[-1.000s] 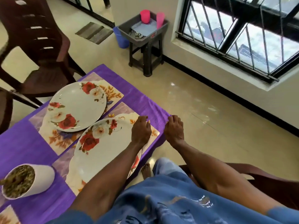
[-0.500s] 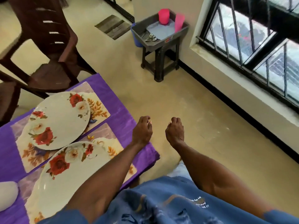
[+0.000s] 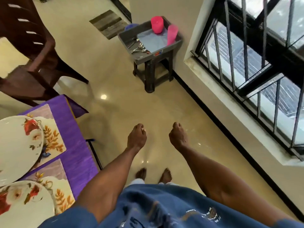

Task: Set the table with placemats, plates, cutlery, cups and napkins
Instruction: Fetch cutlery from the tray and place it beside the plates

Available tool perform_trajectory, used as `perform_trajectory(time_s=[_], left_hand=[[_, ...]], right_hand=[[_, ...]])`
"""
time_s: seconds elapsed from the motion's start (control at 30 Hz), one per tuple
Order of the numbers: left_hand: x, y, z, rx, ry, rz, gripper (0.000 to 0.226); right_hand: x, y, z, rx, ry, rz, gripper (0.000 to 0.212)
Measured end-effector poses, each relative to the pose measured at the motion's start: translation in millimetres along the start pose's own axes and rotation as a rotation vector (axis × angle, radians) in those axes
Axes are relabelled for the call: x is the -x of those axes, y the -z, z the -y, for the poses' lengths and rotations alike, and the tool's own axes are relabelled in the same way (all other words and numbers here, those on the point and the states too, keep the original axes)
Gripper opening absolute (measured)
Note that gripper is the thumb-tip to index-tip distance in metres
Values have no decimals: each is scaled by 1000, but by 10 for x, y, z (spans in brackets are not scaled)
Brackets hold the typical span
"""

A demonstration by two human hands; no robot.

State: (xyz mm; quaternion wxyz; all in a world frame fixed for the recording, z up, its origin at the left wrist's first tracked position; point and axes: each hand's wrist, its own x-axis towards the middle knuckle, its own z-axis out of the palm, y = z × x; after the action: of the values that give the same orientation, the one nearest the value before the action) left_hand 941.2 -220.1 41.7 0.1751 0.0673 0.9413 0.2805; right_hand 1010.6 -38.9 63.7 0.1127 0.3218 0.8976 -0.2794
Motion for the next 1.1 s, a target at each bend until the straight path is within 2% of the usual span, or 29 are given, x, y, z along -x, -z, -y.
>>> perform_trajectory(time_s=[0.17,0.33,0.47,0.7,0.83,0.97,1.1], left_hand=[[-579,138,-44,-10,25,-26,16],[-1382,340,173,-126,18,54,9],[-2238,803,242,-185,-50,105,16],[-3656,1506,210,-267,-147,106,18],[-4382,1649,96,-283,-200,117,17],[-5198,1690,-32,-283,-240,173,17],[-5868,1764,-226,-273,-227,231,16]], right_hand=[[-565,14,401,20,75,88,21],[-1244,-17,865,-6,52,95,24],[-1850,41,1442,-26,-22,81,20],[-2833,115,2608,-97,14,38,24],[-3467,111,2981,-227,-94,18,19],[-4281,-31,3050,-363,-193,25,18],[-4756,193,3248,-350,-306,26,17]])
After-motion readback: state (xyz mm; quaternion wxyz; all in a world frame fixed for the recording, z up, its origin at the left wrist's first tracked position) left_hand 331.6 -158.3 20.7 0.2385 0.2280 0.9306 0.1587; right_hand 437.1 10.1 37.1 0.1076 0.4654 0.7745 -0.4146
